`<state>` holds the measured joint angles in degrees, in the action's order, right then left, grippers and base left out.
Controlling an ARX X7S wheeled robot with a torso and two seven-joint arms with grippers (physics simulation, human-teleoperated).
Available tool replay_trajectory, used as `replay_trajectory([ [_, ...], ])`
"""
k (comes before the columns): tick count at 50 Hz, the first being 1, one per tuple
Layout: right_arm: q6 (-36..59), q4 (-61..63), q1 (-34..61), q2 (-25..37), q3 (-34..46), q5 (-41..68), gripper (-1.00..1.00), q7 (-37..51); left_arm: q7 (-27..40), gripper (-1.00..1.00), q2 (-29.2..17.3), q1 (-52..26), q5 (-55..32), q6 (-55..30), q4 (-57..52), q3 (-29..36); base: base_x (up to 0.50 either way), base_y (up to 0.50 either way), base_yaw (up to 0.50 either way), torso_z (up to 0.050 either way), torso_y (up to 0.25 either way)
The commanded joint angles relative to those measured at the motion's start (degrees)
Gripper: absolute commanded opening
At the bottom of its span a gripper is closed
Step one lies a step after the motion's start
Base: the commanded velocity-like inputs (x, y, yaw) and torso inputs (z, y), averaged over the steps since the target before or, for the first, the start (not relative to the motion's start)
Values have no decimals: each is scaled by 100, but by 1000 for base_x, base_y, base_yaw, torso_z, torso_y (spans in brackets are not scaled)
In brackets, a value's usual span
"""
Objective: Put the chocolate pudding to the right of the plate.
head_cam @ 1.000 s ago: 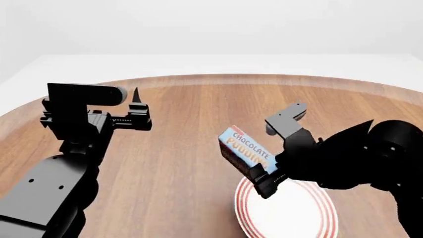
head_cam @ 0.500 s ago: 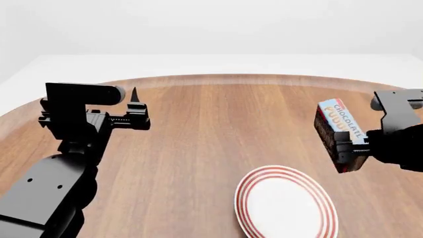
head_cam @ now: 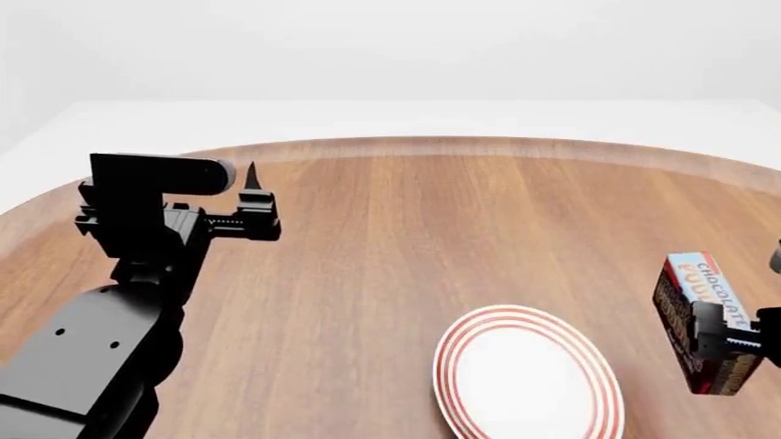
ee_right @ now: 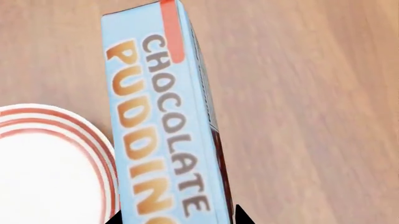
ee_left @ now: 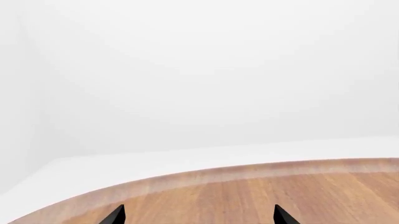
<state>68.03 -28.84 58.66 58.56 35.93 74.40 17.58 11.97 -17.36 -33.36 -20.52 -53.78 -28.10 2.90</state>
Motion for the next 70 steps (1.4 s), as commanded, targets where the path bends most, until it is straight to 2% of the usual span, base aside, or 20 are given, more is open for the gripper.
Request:
replay_trajectory([
  [1,-252,-622,-59,-226,249,-453,-100,-392,21,100,-19,11,-18,6,-1,8,0,0,0,0,0],
  [22,-924,-1855,-6,-849,586,-1025,-100,-1160,63,100,-36,-57,-49,-31,-9,79,0,0,0,0,0],
  [31,-1069,-1981,31,-924,561,-1074,-100,-1149,83,100,-58,-31,-68,-30,-24,65,0,0,0,0,0],
  [32,-1072,-1925,32,-900,547,-1062,100,-1137,81,100,-57,-27,-64,-15,-12,75,0,0,0,0,0],
  [47,-1089,-1354,107,-734,478,-1033,100,-935,107,100,-67,-27,-82,3,-7,109,0,0,0,0,0],
  [56,-402,775,906,65,-444,29,100,147,113,100,-72,-62,-94,-2,0,154,0,0,0,0,0],
  [61,-127,1524,1193,154,-711,529,100,377,111,100,-69,-57,-102,31,23,163,0,0,0,0,0],
  [65,-287,2494,887,42,-860,933,100,522,126,100,-62,-115,-128,-27,-5,169,0,0,0,0,0],
  [67,-805,3257,471,-17,-1069,1016,100,540,135,100,-58,-163,-135,-56,-12,182,0,0,0,0,0],
  [70,-1400,4333,-155,-204,-978,479,100,1025,148,100,-39,-234,-159,-100,-45,195,0,0,0,0,0],
])
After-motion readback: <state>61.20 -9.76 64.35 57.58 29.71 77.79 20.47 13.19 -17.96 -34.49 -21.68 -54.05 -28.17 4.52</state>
